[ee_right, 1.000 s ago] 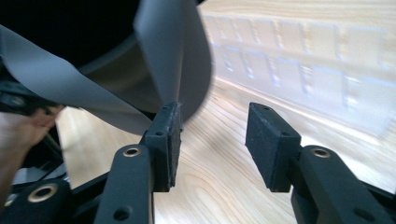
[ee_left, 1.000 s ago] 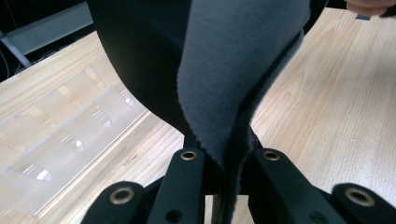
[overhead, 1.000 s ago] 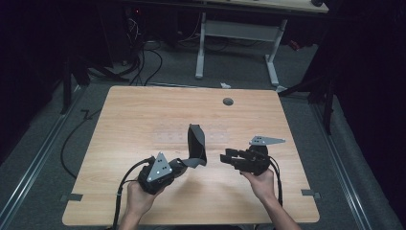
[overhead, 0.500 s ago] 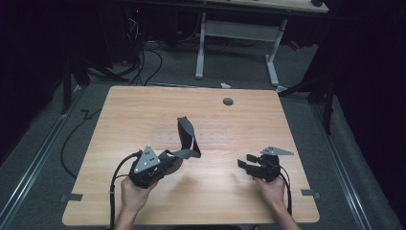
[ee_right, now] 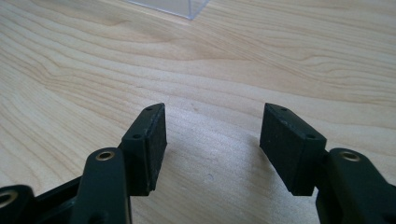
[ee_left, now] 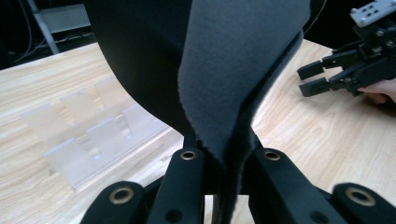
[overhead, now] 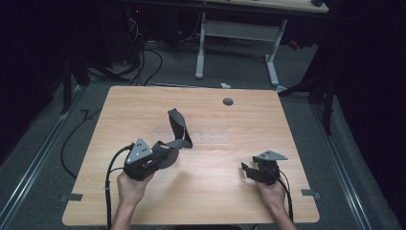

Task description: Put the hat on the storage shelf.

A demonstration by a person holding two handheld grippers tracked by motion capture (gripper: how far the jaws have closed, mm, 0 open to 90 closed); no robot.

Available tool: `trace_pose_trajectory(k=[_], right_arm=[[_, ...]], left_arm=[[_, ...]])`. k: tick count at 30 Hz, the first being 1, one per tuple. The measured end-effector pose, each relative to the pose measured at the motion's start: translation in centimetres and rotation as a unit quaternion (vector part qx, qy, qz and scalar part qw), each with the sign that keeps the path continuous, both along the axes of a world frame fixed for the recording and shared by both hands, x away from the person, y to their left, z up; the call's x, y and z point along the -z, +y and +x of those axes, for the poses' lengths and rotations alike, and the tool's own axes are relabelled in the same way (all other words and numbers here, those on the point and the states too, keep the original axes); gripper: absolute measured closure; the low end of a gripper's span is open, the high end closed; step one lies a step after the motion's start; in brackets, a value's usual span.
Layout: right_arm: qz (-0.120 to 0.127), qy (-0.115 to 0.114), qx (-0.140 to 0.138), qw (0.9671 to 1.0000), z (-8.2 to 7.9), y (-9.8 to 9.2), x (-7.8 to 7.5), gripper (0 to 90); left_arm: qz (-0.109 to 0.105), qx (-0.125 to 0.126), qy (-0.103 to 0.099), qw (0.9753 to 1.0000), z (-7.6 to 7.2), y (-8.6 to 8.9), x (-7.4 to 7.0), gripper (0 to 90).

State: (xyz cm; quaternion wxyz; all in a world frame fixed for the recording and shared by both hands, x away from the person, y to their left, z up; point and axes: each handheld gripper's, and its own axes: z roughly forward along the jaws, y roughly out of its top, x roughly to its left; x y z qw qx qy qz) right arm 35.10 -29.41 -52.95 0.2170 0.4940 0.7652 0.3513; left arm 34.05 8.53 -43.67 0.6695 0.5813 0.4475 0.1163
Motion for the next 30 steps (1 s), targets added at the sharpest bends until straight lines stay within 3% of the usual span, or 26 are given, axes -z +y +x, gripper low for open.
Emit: trace_pose_trajectory(k=[3, 7, 21, 30], right_arm=[[-0.007, 0.014, 0.001, 0.9999, 0.1, 0.2, 0.1, 38.3], [-0.024, 0.009, -0.007, 0.9996, 0.0, 0.6, 0.1, 36.6], [-0.022, 0.011, -0.004, 0.9997, -0.1, 0.6, 0.1, 36.1], [-0.023, 0.012, -0.005, 0.9997, -0.1, 0.7, 0.1, 35.5]], left_arm=[[-0.004, -0.009, -0.001, 1.0000, 0.4, 0.2, -0.2, 85.6], [-0.011, -0.020, 0.003, 0.9997, 1.0, 0.6, -0.4, 85.6], [-0.016, -0.054, 0.005, 0.9984, 3.2, 2.2, -1.4, 85.5], [-0.034, -0.074, 0.000, 0.9967, 4.5, 3.2, -2.2, 85.5]])
